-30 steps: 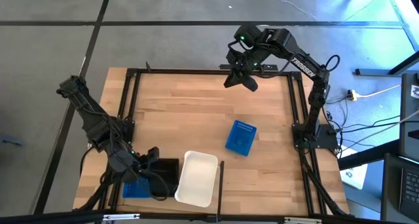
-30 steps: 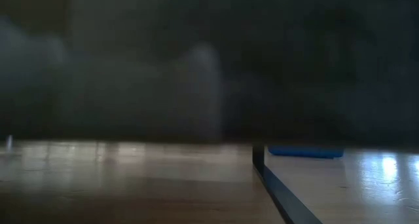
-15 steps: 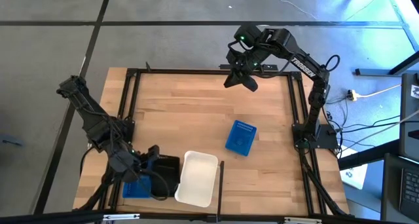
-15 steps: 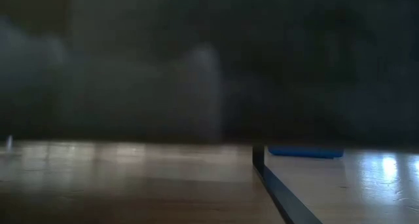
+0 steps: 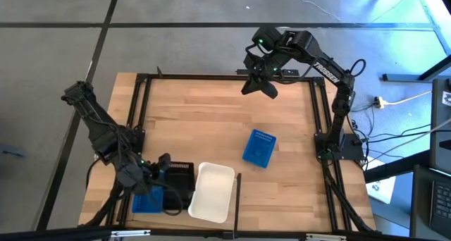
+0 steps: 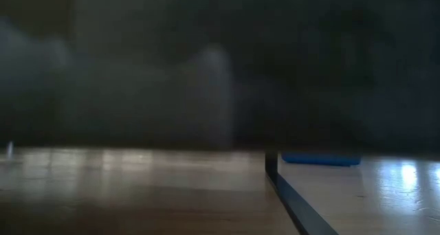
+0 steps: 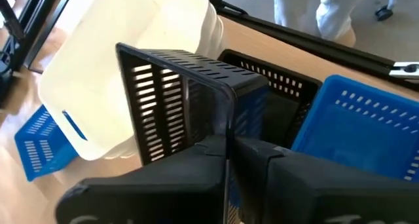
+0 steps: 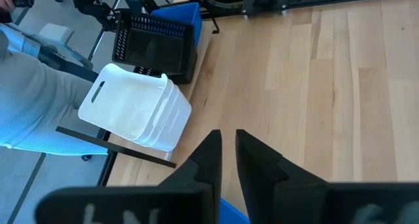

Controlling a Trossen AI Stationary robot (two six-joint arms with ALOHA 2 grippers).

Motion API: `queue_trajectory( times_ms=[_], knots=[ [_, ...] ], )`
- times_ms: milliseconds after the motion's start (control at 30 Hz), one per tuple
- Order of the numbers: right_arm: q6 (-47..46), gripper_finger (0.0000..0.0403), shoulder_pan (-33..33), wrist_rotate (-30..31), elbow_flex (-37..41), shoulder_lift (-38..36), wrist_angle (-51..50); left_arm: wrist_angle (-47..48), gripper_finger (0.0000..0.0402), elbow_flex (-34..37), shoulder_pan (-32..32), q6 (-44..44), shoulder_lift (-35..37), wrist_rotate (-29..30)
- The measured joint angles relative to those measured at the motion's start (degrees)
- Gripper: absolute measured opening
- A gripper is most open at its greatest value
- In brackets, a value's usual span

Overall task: Stack baskets on shelf by color
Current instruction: Stack the black bin on top of the black bins on the shelf, then stack the blue bin on top of the blue bins on the shelf

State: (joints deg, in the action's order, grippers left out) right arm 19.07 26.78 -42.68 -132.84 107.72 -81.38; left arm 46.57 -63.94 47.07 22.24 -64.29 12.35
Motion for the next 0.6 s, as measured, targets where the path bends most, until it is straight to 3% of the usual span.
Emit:
queue_trajectory(
  times_ms=[300,600],
  knots=[
    [-0.3,0.0043,0.0,0.0,0.0,0.0,0.0,0.8,0.0044,0.0,0.0,-2.7,0.0,0.2],
    [-1.0,0.0043,0.0,0.0,0.0,0.0,0.0,0.9,0.0050,0.0,0.5,-3.9,0.1,0.2]
  ],
)
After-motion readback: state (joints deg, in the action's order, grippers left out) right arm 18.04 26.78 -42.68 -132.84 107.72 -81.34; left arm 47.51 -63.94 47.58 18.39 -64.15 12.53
